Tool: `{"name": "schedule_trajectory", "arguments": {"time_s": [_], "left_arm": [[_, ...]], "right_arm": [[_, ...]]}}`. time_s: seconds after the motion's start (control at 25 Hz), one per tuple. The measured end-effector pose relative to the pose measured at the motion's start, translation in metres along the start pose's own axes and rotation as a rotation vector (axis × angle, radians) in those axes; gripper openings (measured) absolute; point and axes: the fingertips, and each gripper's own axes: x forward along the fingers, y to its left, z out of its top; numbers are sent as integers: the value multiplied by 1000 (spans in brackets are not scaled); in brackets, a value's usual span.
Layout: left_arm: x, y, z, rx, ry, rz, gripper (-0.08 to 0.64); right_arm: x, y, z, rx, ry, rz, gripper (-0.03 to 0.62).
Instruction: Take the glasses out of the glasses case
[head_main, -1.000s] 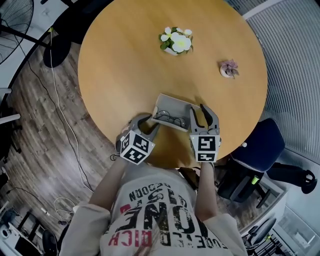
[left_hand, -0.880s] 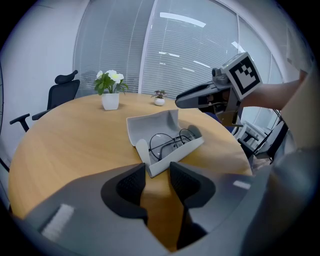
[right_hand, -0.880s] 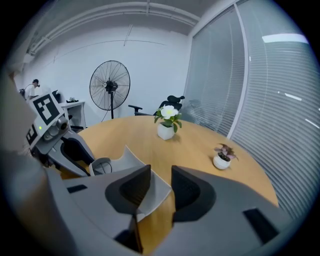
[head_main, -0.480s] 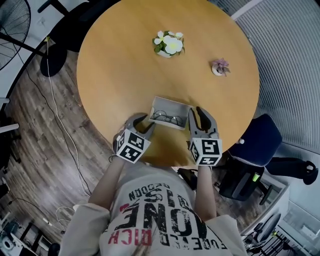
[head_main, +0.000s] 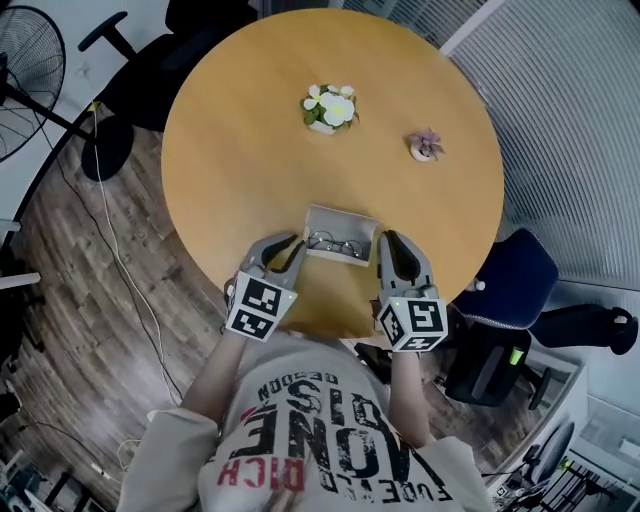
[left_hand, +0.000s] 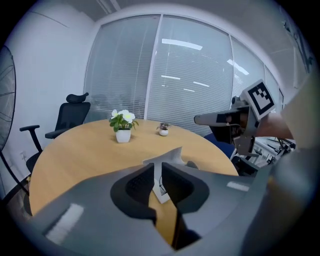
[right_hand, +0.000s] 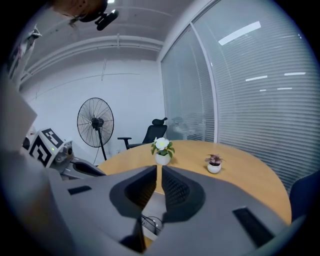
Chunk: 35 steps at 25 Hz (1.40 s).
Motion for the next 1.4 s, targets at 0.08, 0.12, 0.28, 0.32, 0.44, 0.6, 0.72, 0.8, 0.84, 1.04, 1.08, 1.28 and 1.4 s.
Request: {"name": "schedule_trajectory", "arguments": {"time_s": [0.08, 0.12, 0.28, 0.32, 0.44, 0.6, 0.72, 0.8, 0.84, 1.04, 1.08, 1.28, 1.4], "left_arm": [[-7, 0, 14, 11, -35, 1, 46], [-11, -1, 20, 15, -53, 1, 35], [-27, -3, 48, 47, -127, -7, 12], [-32, -4, 55, 56, -150, -7, 12], [-48, -3, 80, 78, -228, 8, 12], [-65, -1, 106, 73, -321, 16, 11], [-80, -3, 121, 66, -373, 21, 11], [-90, -4, 131, 56, -408, 26, 11], [-94, -5, 135, 51, -422, 27, 11], [-112, -15, 149, 34, -476, 27, 11], [-115, -18, 151, 36, -483, 30, 11], [-126, -37, 153, 31, -500, 60, 11], [-132, -55, 152, 25, -501, 71, 11]], "right_arm": [[-7, 4, 7, 11, -23, -7, 37], [-11, 5, 10, 13, -35, -13, 35], [-27, 9, 27, 22, -90, -47, 31], [-31, 10, 31, 26, -104, -54, 29], [-44, 15, 44, 41, -148, -77, 29], [-62, 20, 55, 43, -190, -109, 29], [-78, 25, 64, 54, -217, -127, 29], [-88, 29, 72, 60, -240, -138, 29], [-93, 31, 75, 61, -250, -141, 28], [-114, 41, 86, 48, -282, -121, 23], [-118, 42, 86, 46, -285, -118, 23], [-143, 34, 84, 55, -305, -102, 23], [-160, 31, 85, 48, -308, -87, 23]]}}
